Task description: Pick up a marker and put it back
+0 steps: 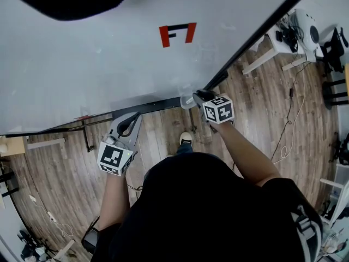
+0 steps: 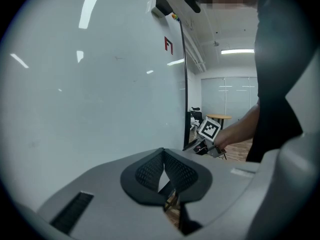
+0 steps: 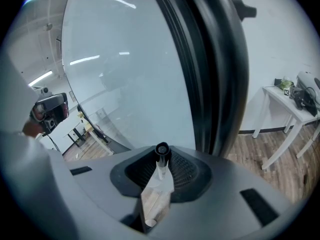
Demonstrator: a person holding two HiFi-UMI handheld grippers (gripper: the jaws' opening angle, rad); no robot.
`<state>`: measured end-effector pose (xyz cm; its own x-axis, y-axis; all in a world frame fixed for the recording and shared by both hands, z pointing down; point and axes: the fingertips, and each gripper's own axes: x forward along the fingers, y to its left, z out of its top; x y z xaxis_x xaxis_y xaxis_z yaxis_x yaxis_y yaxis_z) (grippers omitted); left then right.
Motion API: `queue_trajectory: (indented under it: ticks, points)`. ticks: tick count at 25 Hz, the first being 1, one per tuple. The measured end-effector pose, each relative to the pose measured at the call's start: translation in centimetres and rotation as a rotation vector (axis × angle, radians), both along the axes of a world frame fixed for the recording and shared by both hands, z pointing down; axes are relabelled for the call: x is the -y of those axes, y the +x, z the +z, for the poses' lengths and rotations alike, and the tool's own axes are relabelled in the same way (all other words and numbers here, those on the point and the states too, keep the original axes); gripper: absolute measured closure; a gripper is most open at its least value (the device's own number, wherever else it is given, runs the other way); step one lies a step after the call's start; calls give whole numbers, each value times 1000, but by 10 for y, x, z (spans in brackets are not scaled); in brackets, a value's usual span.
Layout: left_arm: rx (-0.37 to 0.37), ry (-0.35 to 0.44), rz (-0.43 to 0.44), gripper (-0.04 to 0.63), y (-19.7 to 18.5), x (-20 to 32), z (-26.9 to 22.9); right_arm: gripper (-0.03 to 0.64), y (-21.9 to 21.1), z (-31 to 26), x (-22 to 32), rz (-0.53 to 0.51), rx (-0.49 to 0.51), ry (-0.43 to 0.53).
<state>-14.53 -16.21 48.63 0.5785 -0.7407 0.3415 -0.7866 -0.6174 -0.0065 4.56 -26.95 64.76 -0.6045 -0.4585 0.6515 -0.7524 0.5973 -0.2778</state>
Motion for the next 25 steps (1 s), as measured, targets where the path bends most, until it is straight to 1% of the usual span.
queue_trajectory:
  ticks: [4,11,20,25]
  points:
    - [1,8,12,583,1,-3,-4,552,-2,-14,-4,-4,11,16]
    - [1,29,33,583,-2,0,-12,554,-5,-57,-9,-17,31,82]
    - [-10,74,86,584,11,4,-29,554,12,-122,-21,6,61,186]
    - [-16,82,104,584,15,2,-33,554,28,-143,-31,29,61,225]
